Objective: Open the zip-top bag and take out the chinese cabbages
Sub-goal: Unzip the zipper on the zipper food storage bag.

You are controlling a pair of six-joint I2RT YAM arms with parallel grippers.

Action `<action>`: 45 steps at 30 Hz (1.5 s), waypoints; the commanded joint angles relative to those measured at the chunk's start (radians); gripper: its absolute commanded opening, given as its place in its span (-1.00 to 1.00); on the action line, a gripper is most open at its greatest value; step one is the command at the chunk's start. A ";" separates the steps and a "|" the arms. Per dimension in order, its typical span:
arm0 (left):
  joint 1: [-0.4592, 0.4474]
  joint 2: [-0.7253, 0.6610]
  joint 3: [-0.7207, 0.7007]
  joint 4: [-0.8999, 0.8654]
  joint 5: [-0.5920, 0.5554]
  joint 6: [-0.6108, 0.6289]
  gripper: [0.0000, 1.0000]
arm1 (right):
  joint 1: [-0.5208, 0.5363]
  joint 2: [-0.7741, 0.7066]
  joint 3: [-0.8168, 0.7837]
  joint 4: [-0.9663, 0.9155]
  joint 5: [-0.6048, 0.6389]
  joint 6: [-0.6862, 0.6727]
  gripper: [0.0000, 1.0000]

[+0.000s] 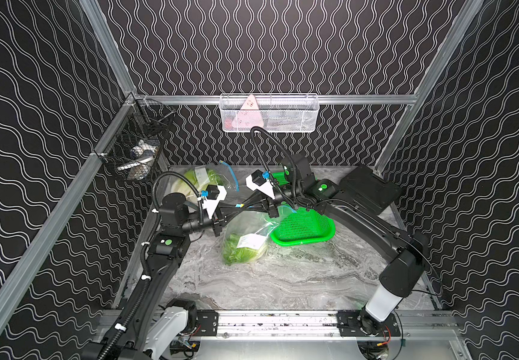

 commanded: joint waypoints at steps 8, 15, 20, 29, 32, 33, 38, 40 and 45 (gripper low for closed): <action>0.005 -0.034 -0.034 0.223 -0.035 -0.142 -1.00 | -0.049 -0.043 -0.075 0.023 0.042 -0.011 -1.00; 0.022 -0.037 -0.032 0.215 -0.035 -0.132 -1.00 | -0.110 -0.075 -0.129 0.024 0.031 -0.011 -1.00; 0.036 -0.040 -0.037 0.233 -0.063 -0.141 -1.00 | -0.171 -0.116 -0.189 0.047 0.011 0.007 -1.00; 0.063 -0.037 -0.034 0.245 -0.158 -0.166 -1.00 | -0.262 -0.173 -0.286 0.045 0.030 0.010 -1.00; 0.069 -0.042 -0.032 0.226 -0.192 -0.157 -1.00 | -0.286 -0.196 -0.332 0.066 0.031 0.026 -1.00; 0.068 -0.041 -0.032 0.222 -0.198 -0.154 -1.00 | -0.286 -0.203 -0.344 0.071 0.034 0.028 -1.00; 0.103 -0.044 -0.042 0.230 -0.239 -0.157 -1.00 | -0.362 -0.241 -0.406 0.086 0.057 0.049 -1.00; 0.104 -0.041 -0.042 0.233 -0.232 -0.157 -1.00 | -0.388 -0.259 -0.440 0.103 0.051 0.056 -1.00; 0.104 -0.037 -0.038 0.227 -0.221 -0.151 -1.00 | -0.429 -0.281 -0.487 0.117 0.033 0.067 -1.00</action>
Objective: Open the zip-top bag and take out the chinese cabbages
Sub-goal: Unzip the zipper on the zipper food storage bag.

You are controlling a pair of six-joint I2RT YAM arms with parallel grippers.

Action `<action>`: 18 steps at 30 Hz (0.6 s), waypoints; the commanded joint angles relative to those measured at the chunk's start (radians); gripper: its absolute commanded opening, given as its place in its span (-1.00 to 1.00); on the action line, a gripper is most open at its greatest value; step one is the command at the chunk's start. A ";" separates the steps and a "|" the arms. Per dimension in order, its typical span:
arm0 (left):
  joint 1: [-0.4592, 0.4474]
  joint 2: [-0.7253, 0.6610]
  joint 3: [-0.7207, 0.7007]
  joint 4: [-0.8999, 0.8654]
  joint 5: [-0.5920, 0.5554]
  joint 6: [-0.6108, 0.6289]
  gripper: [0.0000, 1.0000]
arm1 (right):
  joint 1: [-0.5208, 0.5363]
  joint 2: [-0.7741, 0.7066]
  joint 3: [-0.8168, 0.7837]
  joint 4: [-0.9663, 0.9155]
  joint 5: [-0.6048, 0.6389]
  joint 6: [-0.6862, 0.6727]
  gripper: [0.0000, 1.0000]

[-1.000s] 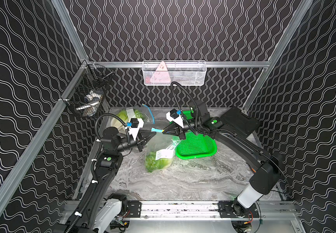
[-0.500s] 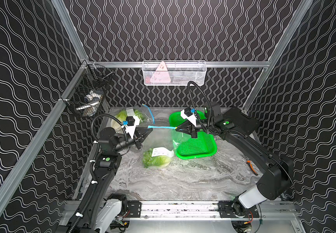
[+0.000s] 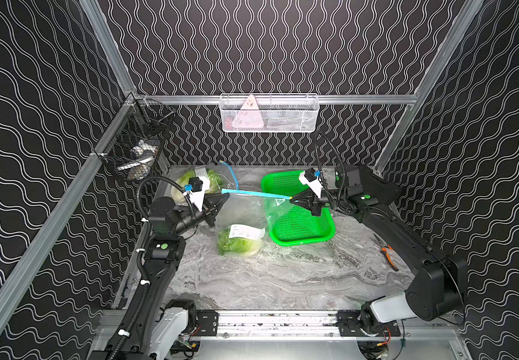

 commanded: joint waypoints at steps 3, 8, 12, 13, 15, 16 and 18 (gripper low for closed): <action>0.007 0.000 0.006 0.049 -0.023 0.012 -1.00 | -0.016 -0.010 -0.002 -0.006 0.016 -0.001 -1.00; 0.007 0.020 0.013 0.045 0.090 0.038 -1.00 | -0.016 -0.004 0.034 -0.040 -0.030 -0.018 -1.00; 0.004 0.033 0.000 0.128 0.183 -0.003 -1.00 | 0.001 -0.012 0.047 -0.018 -0.073 -0.016 -1.00; 0.003 0.039 -0.003 0.150 0.200 -0.014 -1.00 | 0.014 -0.009 0.062 -0.037 -0.072 -0.030 -1.00; 0.000 0.046 -0.008 0.183 0.226 -0.031 -1.00 | 0.039 0.004 0.092 -0.077 -0.067 -0.059 -1.00; -0.003 0.050 -0.012 0.204 0.238 -0.042 -1.00 | 0.055 0.012 0.106 -0.093 -0.063 -0.074 -1.00; -0.008 0.055 -0.018 0.230 0.251 -0.054 -1.00 | 0.086 0.028 0.128 -0.110 -0.047 -0.090 -1.00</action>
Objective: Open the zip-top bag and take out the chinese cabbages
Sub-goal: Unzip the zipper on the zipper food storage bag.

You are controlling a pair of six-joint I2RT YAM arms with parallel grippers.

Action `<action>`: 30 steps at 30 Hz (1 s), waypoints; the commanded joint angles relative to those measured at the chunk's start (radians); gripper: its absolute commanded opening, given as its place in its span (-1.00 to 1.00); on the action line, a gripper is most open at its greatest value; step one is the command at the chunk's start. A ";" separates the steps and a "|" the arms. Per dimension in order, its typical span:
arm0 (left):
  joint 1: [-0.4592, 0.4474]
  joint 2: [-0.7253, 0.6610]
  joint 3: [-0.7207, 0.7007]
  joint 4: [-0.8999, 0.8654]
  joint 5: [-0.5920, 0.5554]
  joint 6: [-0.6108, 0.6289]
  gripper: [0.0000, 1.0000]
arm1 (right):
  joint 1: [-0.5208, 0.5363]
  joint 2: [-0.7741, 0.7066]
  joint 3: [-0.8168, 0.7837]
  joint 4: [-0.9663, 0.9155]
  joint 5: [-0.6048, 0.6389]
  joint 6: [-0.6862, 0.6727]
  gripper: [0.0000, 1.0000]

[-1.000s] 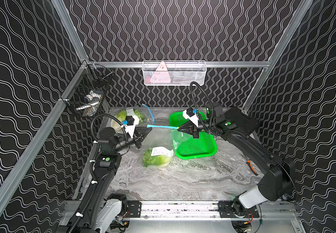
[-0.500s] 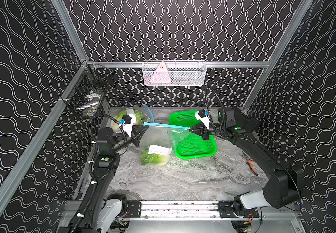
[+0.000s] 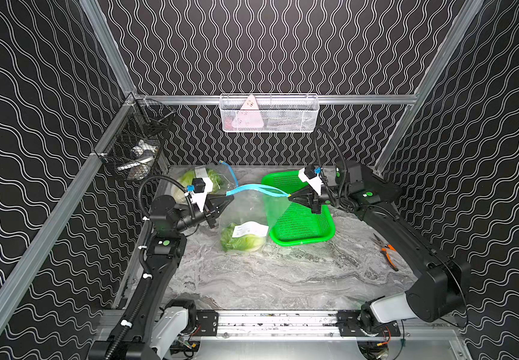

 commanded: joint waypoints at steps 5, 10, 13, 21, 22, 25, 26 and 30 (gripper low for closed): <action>-0.004 -0.012 0.015 -0.040 0.027 0.073 -1.00 | 0.041 0.023 0.025 -0.045 0.046 -0.057 -1.00; -0.009 -0.023 0.011 -0.118 -0.035 0.161 -1.00 | 0.026 -0.014 -0.035 -0.040 0.135 -0.063 -1.00; -0.014 -0.030 0.012 -0.174 -0.046 0.225 -1.00 | 0.021 -0.041 -0.075 -0.022 0.130 -0.056 -0.88; -0.066 -0.050 0.027 -0.325 -0.004 0.388 -1.00 | 0.013 -0.100 -0.067 -0.025 0.089 -0.049 -0.19; -0.067 -0.050 0.026 -0.330 -0.006 0.391 -1.00 | 0.013 -0.108 -0.062 -0.022 0.091 -0.047 0.01; -0.069 -0.051 0.026 -0.334 -0.002 0.396 -1.00 | 0.013 -0.114 -0.049 -0.002 0.123 -0.032 0.21; -0.068 -0.050 0.026 -0.330 -0.001 0.392 -1.00 | 0.012 -0.109 -0.038 -0.013 0.140 -0.037 0.20; -0.069 -0.054 0.025 -0.323 -0.001 0.388 -1.00 | 0.019 -0.069 0.002 -0.093 0.143 -0.079 0.19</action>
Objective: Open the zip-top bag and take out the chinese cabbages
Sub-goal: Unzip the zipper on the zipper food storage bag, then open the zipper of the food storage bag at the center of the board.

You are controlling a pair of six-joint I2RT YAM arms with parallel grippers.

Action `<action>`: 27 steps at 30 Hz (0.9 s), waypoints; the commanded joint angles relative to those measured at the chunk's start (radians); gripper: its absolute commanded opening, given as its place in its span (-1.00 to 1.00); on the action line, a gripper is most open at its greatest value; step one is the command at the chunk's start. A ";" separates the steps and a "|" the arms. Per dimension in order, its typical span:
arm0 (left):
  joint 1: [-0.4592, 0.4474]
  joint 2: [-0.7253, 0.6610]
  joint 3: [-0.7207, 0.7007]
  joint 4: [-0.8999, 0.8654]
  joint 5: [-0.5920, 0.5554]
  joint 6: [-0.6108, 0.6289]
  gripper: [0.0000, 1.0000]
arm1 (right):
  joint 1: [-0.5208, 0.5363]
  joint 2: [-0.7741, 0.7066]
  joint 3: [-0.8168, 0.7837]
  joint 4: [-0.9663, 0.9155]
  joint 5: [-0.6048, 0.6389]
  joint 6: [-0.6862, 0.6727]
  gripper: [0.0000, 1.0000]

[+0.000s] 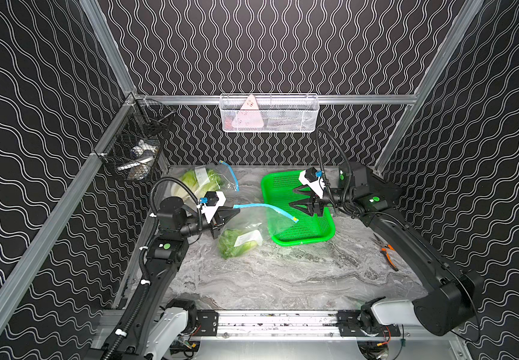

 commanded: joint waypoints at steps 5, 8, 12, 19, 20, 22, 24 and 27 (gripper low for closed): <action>-0.001 -0.006 0.004 0.005 0.025 0.032 -1.00 | 0.008 0.051 0.001 -0.008 0.003 -0.012 0.16; -0.001 -0.008 0.001 0.009 0.028 0.027 -1.00 | 0.017 0.096 0.033 -0.040 -0.007 -0.026 0.15; -0.001 -0.005 0.003 0.017 0.029 0.021 -1.00 | 0.039 0.140 0.052 -0.083 0.003 -0.055 0.15; -0.001 -0.005 0.002 0.017 0.018 0.015 -1.00 | 0.107 0.146 0.040 -0.094 -0.009 -0.073 0.14; -0.001 -0.005 0.000 0.020 0.017 0.014 -1.00 | 0.114 0.144 0.040 -0.099 -0.007 -0.077 0.14; -0.001 -0.005 -0.001 0.033 0.020 0.006 -1.00 | 0.129 0.142 0.037 -0.102 0.005 -0.077 0.13; -0.002 -0.005 -0.002 0.034 0.020 0.003 -1.00 | 0.148 0.142 0.035 -0.110 0.017 -0.081 0.13; -0.001 -0.010 -0.002 0.023 0.014 0.011 -1.00 | 0.176 0.144 0.034 -0.112 0.026 -0.078 0.13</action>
